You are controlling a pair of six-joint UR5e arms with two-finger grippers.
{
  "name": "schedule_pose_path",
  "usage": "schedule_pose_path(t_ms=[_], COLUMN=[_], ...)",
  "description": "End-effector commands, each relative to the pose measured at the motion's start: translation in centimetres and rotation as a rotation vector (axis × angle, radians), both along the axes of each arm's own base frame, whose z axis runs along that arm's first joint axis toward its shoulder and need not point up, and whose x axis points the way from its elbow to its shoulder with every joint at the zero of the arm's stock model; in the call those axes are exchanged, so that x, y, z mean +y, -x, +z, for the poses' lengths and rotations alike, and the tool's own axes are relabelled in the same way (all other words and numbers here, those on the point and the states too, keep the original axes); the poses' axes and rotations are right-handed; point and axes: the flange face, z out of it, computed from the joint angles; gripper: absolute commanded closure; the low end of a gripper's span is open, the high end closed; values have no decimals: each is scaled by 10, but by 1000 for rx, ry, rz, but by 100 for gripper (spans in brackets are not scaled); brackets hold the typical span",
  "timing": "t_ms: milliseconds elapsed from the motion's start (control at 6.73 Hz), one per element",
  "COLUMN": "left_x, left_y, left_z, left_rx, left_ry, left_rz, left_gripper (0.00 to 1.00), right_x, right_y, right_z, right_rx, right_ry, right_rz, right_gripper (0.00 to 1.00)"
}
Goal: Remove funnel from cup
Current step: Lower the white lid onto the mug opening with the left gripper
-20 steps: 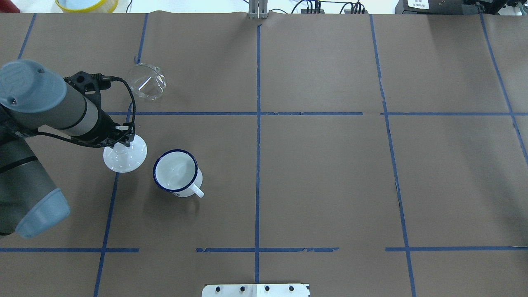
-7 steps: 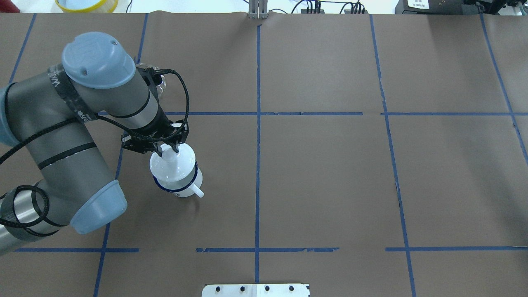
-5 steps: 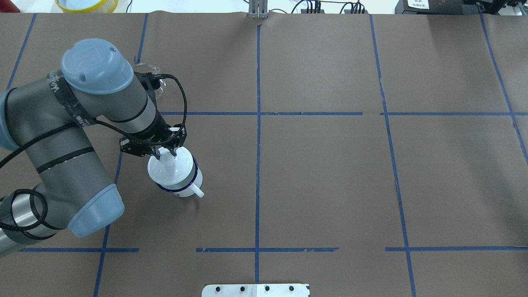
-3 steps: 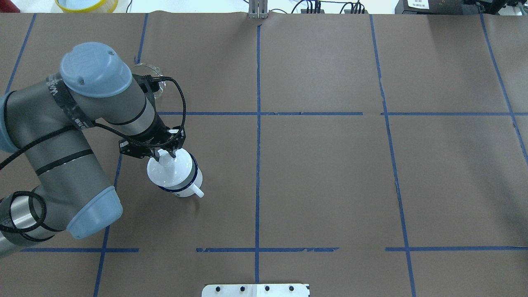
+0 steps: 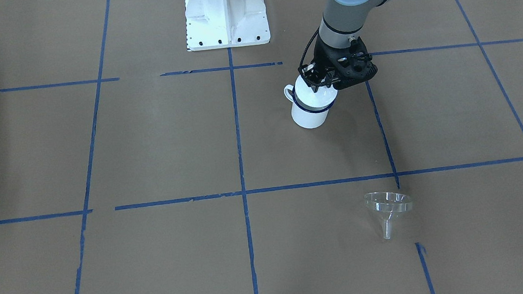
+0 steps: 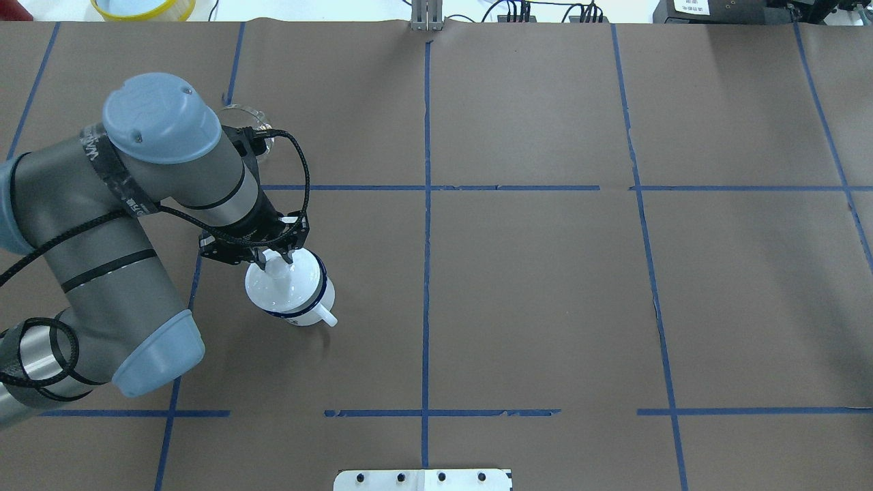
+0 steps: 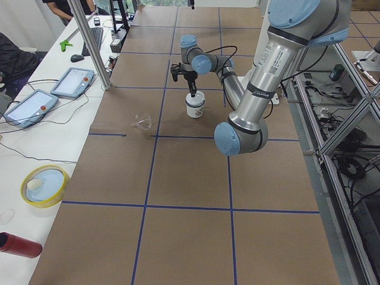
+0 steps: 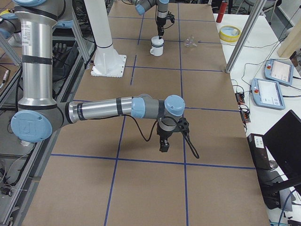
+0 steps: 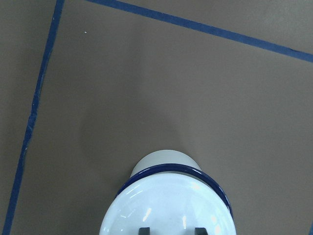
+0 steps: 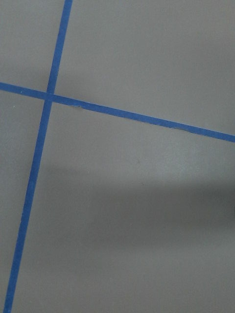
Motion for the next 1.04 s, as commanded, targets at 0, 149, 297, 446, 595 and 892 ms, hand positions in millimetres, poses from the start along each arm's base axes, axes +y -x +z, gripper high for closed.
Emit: schedule_pose_path(t_ms=[0,149,297,446,595,892], left_x=[0,-1,-2,-3,-2,-5], left_y=[-1,-2,-3,-4,-6,-9], left_z=[0,0,0,1,2,7], left_rx=[1,-1,-2,-4,1,17], left_ry=[-1,-3,-3,-3,-7,-21], left_rz=[2,3,4,3,6,4], left_gripper=[100,100,100,100,100,0], right_x=[0,0,0,0,0,0], right_y=[0,0,0,0,0,0], right_z=[0,1,0,0,0,0], right_rx=[0,0,0,0,0,0], right_ry=[0,2,2,0,0,-1], right_rz=[0,0,0,0,0,0], right_gripper=[0,0,0,0,0,0])
